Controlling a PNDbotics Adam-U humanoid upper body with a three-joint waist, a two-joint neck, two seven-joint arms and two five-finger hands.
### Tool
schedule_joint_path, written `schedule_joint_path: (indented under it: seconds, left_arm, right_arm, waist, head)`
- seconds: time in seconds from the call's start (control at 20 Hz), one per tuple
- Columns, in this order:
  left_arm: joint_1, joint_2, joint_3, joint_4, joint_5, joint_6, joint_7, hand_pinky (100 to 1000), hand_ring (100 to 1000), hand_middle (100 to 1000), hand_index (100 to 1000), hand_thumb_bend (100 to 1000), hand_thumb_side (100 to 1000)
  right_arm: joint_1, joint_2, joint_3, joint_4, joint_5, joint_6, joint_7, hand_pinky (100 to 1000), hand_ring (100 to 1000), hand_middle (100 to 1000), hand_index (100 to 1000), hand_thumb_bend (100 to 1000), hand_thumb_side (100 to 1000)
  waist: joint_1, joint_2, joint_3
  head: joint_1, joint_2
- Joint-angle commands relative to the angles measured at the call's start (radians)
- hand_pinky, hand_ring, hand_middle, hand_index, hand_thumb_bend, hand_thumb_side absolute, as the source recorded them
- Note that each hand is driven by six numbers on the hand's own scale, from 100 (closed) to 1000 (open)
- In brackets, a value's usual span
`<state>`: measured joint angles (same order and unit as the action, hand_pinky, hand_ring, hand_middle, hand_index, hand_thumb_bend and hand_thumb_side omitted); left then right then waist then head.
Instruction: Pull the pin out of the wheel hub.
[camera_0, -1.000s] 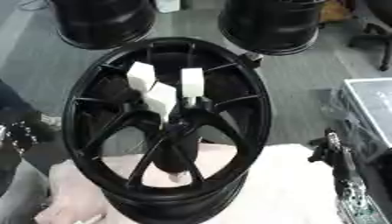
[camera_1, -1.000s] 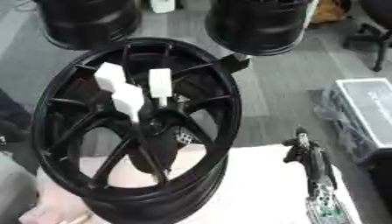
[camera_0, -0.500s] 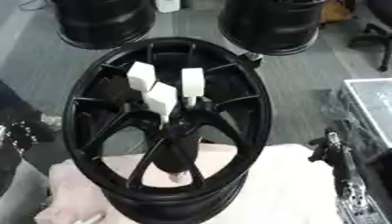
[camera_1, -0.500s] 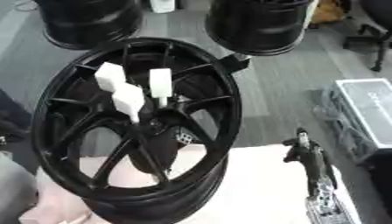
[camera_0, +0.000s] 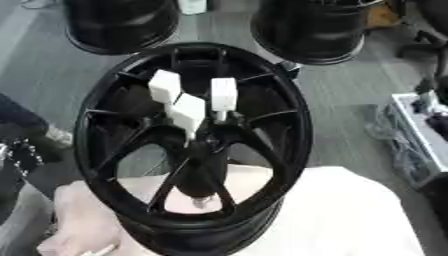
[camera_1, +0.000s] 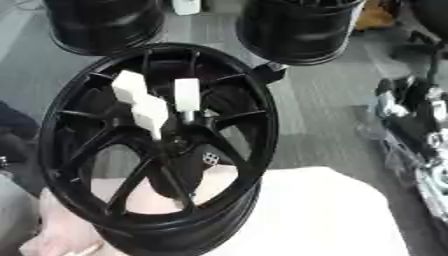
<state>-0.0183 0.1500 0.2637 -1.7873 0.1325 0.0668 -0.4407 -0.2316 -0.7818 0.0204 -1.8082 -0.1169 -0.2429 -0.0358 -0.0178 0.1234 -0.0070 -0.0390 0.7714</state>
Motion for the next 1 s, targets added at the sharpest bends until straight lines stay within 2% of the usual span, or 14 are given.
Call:
schedule_joint_path:
  seconds: [0.05,0.2,0.25,0.35,0.4,0.5,0.65,0.8,1.0]
  left_arm:
    - [-0.008,0.026,-0.005,-0.015,-0.002,-0.002,-0.008,661,623,556,751,317,820]
    - [-0.009,0.029,-0.009,-0.015,-0.004,-0.003,-0.012,661,624,556,751,316,821]
    - [-0.009,0.03,-0.011,-0.015,-0.005,-0.003,-0.014,661,624,556,751,316,821]
    - [-0.008,0.032,-0.013,-0.015,-0.007,-0.005,-0.017,661,624,556,751,315,821]
    - [-0.007,0.033,-0.013,-0.014,-0.007,-0.006,-0.017,661,624,556,751,314,822]
    - [-0.004,0.034,-0.014,-0.014,-0.008,-0.008,-0.017,661,624,556,751,314,822]
    - [-0.005,0.033,-0.018,-0.012,-0.008,-0.008,-0.021,661,624,556,751,314,823]
    - [-0.003,0.031,-0.021,-0.011,-0.009,-0.009,-0.024,661,625,556,751,313,824]
    - [-0.002,0.027,-0.025,-0.005,-0.01,-0.009,-0.028,661,625,557,751,312,824]
  right_arm:
    - [-0.067,-0.171,0.047,-0.078,-0.045,-0.017,0.123,594,463,440,640,100,437]
    - [-0.171,-0.248,0.115,-0.079,-0.075,-0.017,0.237,623,509,494,713,100,315]
    - [-0.212,-0.259,0.14,-0.071,-0.078,-0.016,0.275,635,528,516,737,100,282]
    - [-0.292,-0.254,0.191,-0.048,-0.072,-0.011,0.371,692,623,623,833,100,210]
    - [-0.33,-0.241,0.217,-0.032,-0.065,-0.007,0.431,720,687,697,883,100,198]
    - [-0.409,-0.201,0.262,0.015,-0.041,0.005,0.561,753,759,781,931,100,213]
    - [-0.518,-0.119,0.313,0.104,0.015,0.009,0.724,786,821,854,968,100,233]
    - [-0.597,-0.035,0.342,0.198,0.063,-0.003,0.82,811,861,893,987,100,243]
    - [-0.663,0.054,0.364,0.311,0.127,-0.032,0.894,824,877,910,995,100,260]
  waist:
    - [-0.003,-0.011,0.003]
    - [-0.006,-0.009,0.008]
    - [-0.007,-0.009,0.01]
    - [-0.008,-0.009,0.015]
    - [-0.007,-0.009,0.017]
    - [-0.006,-0.01,0.019]
    - [-0.005,-0.011,0.024]
    - [-0.001,-0.01,0.029]
    - [0.005,-0.012,0.037]
  head:
    - [-0.01,-0.001]
    - [-0.02,-0.001]
    - [-0.024,-0.001]
    - [-0.033,-0.001]
    - [-0.036,-0.001]
    - [-0.041,-0.001]
    - [-0.054,-0.001]
    - [-0.066,-0.001]
    - [-0.087,-0.001]
